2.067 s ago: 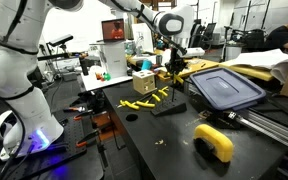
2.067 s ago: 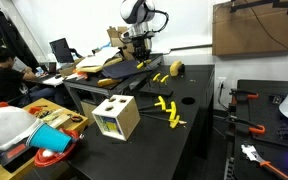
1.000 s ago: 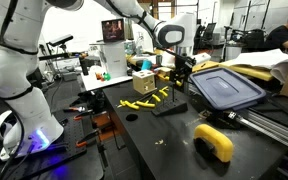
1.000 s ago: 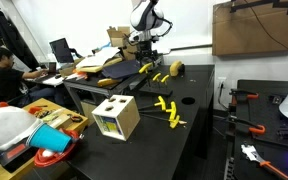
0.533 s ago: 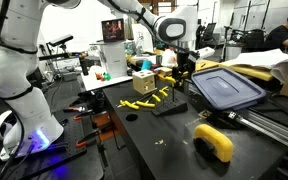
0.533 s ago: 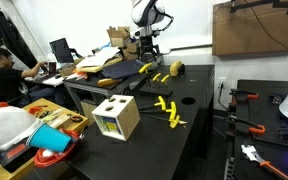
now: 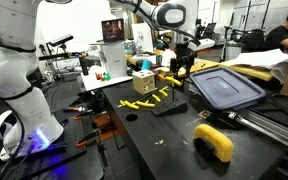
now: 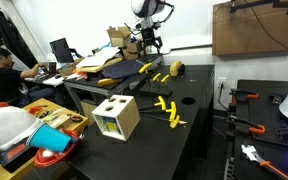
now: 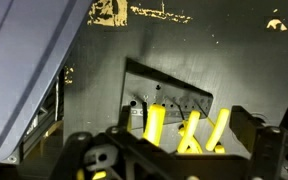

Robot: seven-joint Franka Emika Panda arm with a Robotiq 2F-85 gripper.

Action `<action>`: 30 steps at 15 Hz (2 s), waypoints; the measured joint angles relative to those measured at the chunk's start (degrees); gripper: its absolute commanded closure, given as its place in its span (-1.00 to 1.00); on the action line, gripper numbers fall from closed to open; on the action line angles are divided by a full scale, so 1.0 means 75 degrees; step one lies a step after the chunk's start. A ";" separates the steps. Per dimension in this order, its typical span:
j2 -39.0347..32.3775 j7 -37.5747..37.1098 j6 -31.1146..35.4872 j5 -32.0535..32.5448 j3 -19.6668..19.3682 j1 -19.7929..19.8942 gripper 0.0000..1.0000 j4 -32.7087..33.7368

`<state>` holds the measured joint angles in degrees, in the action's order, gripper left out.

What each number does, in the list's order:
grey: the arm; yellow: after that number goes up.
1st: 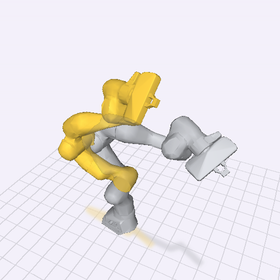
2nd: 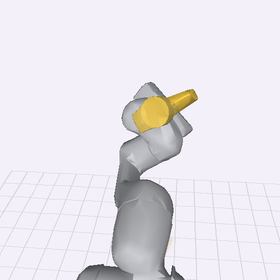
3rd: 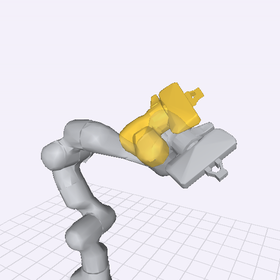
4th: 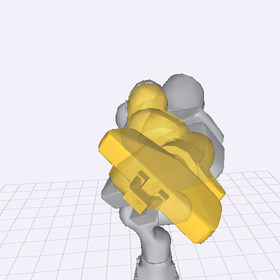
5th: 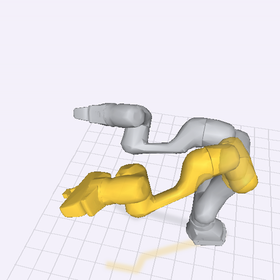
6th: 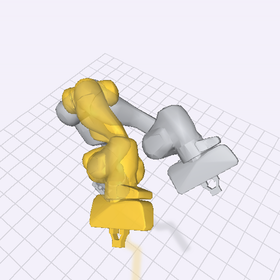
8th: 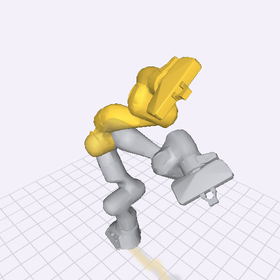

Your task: Remove the wrench from the wooden toy box and put it on the black stand.

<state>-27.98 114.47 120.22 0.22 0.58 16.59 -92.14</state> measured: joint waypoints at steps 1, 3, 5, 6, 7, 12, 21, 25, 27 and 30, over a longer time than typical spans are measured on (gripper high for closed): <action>0.0063 0.0009 -0.0149 0.0052 -0.0002 -0.0010 -1.00 0.0000; 0.0179 0.0065 -0.0419 0.0109 -0.0004 -0.0036 -1.00 0.0001; 0.0287 0.0194 -0.0660 0.0117 -0.0009 -0.0069 -1.00 0.0000; 0.0334 0.0247 -0.0767 0.0124 -0.0013 -0.0087 -1.00 0.0000; 0.0376 0.0311 -0.0875 0.0129 -0.0015 -0.0099 -1.00 0.0000; 0.0506 0.0490 -0.1202 0.0132 -0.0022 -0.0154 -1.00 0.0000; 0.0530 0.0199 -0.1208 0.0132 -0.0030 -0.0517 -1.00 -0.0131; 0.0530 -0.0037 -0.1207 0.0132 -0.0032 -0.0675 -1.00 -0.0224; 0.0548 -0.0038 -0.1207 0.0132 -0.0032 -0.0690 -1.00 -0.0252; 0.0709 0.0003 -0.1207 0.0150 -0.0074 -0.0676 -1.00 -0.0379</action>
<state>-22.66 114.49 111.17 1.34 0.02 11.51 -94.98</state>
